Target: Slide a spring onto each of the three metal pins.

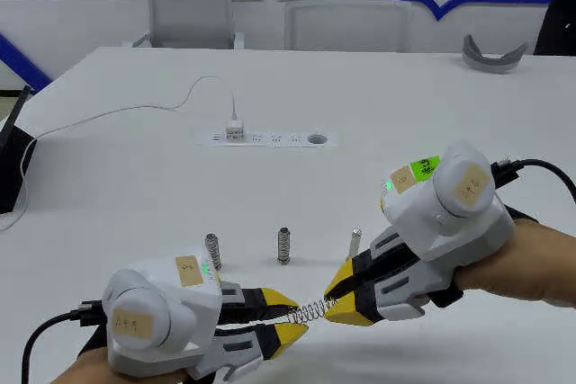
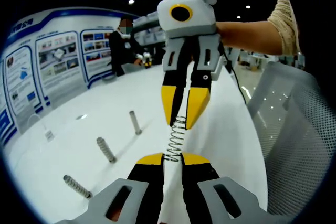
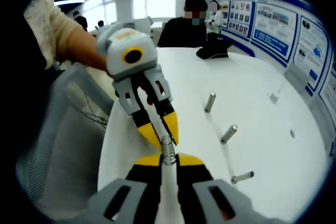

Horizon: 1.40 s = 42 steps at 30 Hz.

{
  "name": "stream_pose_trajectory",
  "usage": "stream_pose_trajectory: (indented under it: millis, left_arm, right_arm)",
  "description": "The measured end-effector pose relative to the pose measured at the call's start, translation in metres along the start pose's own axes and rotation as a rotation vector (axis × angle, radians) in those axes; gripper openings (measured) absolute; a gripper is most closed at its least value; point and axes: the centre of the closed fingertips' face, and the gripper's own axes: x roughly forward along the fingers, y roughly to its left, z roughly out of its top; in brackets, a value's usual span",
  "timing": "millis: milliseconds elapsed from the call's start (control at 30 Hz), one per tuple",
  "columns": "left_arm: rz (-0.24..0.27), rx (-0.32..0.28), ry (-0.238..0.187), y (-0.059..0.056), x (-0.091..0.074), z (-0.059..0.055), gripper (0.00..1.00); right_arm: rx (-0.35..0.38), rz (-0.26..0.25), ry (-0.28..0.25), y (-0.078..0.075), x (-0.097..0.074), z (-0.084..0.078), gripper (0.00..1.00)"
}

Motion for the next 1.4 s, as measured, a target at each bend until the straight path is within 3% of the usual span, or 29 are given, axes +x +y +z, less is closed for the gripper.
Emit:
stream_pose_trajectory:
  millis: [700, 1200, 1400]
  left_arm:
    - [-0.006, -0.019, -0.01, -0.002, 0.001, 0.005, 0.11]
    - [-0.004, -0.032, -0.021, -0.003, 0.004, 0.008, 0.12]
    - [0.003, -0.055, -0.023, -0.001, 0.004, 0.006, 0.2]
  right_arm:
    - [-0.043, -0.02, -0.09, 0.003, 0.004, 0.036, 0.11]
    - [-0.029, -0.028, -0.098, 0.0, 0.004, 0.036, 0.11]
    - [-0.022, -0.033, -0.093, -0.001, 0.004, 0.034, 0.11]
